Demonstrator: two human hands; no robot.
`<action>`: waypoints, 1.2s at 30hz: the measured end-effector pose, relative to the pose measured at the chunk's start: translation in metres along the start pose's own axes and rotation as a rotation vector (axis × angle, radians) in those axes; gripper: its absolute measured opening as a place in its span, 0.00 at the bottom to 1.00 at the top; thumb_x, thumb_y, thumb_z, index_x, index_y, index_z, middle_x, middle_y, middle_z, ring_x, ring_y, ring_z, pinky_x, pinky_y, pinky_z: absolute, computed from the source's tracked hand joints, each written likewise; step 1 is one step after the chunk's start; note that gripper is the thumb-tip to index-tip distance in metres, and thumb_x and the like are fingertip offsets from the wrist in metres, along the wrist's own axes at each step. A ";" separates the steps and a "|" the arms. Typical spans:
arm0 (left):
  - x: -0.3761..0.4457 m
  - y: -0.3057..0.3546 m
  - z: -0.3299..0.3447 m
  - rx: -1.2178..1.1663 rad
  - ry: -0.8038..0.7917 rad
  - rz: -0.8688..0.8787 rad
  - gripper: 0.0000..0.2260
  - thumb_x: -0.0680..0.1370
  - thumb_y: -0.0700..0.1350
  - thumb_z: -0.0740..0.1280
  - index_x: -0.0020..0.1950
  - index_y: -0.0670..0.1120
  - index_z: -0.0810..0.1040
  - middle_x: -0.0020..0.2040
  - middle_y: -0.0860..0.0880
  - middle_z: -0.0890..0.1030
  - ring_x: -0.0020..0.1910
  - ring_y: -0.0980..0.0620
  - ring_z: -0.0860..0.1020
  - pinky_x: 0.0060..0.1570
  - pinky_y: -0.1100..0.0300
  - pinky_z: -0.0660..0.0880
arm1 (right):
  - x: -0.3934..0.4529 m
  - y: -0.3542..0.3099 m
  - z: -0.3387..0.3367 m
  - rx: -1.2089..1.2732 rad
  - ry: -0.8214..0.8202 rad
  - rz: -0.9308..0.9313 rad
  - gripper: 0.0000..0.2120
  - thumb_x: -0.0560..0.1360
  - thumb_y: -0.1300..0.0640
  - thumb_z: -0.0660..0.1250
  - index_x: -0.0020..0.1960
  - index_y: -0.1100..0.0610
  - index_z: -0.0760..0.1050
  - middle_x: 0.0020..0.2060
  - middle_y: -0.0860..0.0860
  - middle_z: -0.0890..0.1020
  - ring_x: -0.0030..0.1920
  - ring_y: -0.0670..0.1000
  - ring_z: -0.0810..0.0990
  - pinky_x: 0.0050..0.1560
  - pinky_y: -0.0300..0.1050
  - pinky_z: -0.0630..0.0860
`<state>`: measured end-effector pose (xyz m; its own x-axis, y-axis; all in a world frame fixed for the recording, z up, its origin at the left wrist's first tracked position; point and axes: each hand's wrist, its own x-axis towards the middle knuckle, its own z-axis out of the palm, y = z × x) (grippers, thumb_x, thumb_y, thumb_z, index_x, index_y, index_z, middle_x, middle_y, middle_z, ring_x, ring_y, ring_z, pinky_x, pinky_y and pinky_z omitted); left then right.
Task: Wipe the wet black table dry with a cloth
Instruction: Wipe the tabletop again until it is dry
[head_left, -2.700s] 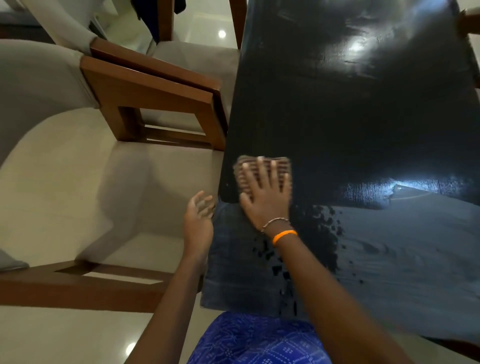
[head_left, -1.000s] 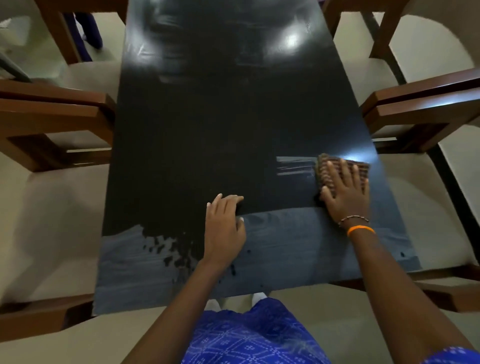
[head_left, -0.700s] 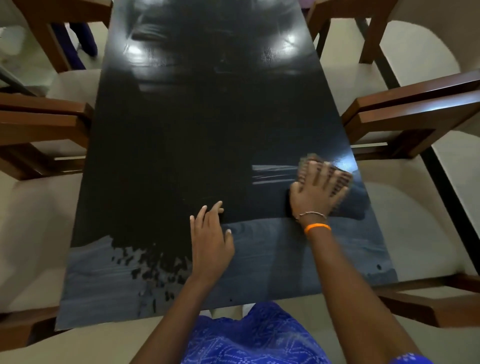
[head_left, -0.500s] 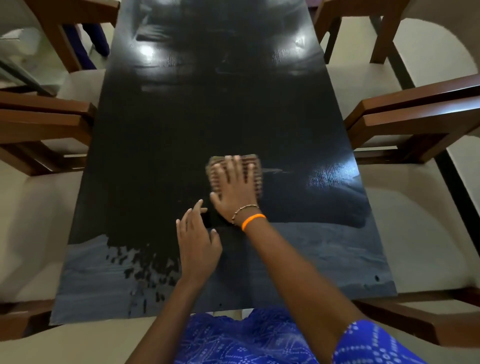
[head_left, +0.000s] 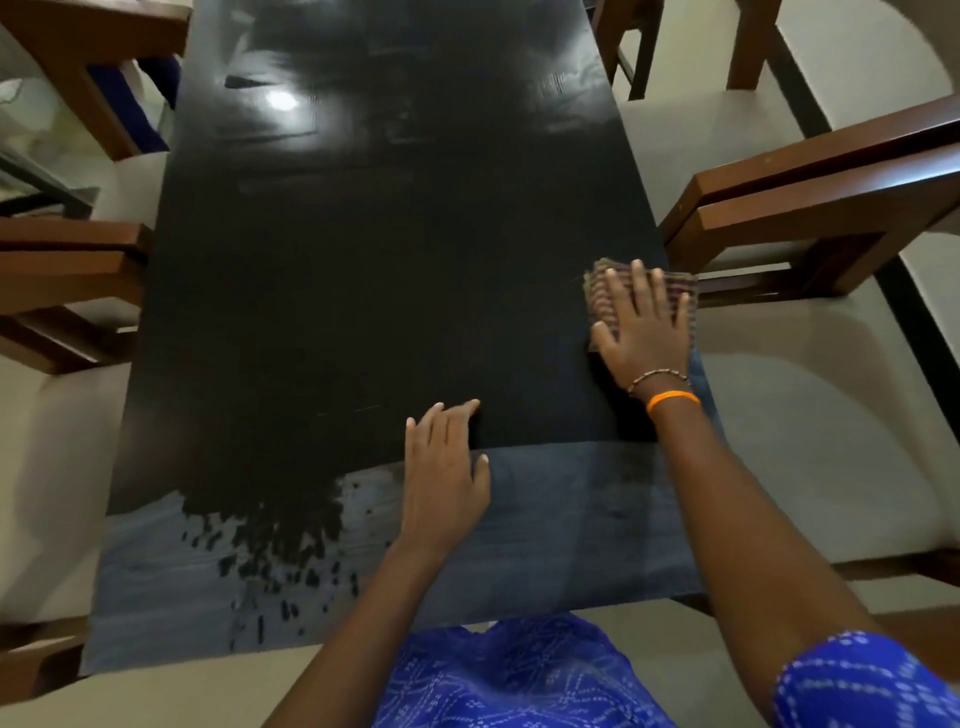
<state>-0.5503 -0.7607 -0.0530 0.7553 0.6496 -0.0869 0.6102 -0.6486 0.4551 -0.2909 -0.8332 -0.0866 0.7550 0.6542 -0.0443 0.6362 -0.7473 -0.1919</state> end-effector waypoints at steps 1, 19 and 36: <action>0.001 0.002 0.001 0.028 -0.046 0.012 0.27 0.74 0.44 0.66 0.72 0.46 0.63 0.68 0.49 0.69 0.72 0.46 0.60 0.74 0.45 0.49 | 0.002 0.009 -0.002 -0.004 -0.009 0.024 0.34 0.71 0.44 0.51 0.75 0.49 0.52 0.76 0.54 0.53 0.76 0.57 0.49 0.72 0.63 0.45; -0.009 -0.023 -0.003 0.041 -0.111 0.087 0.31 0.75 0.50 0.66 0.74 0.48 0.58 0.72 0.49 0.63 0.75 0.45 0.52 0.72 0.45 0.40 | -0.135 -0.028 0.009 -0.007 -0.036 0.295 0.36 0.68 0.41 0.44 0.75 0.51 0.53 0.76 0.56 0.54 0.76 0.59 0.51 0.70 0.67 0.46; -0.123 -0.244 -0.102 -0.069 0.288 -0.416 0.27 0.71 0.35 0.67 0.69 0.43 0.66 0.67 0.42 0.71 0.70 0.43 0.65 0.71 0.48 0.47 | -0.150 -0.421 0.079 0.034 -0.306 -0.527 0.33 0.77 0.48 0.55 0.76 0.52 0.43 0.76 0.55 0.41 0.76 0.58 0.38 0.71 0.63 0.35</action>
<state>-0.8162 -0.6419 -0.0634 0.3491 0.9366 -0.0301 0.8209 -0.2902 0.4919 -0.6852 -0.6075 -0.0762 0.2570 0.9425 -0.2136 0.9026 -0.3131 -0.2955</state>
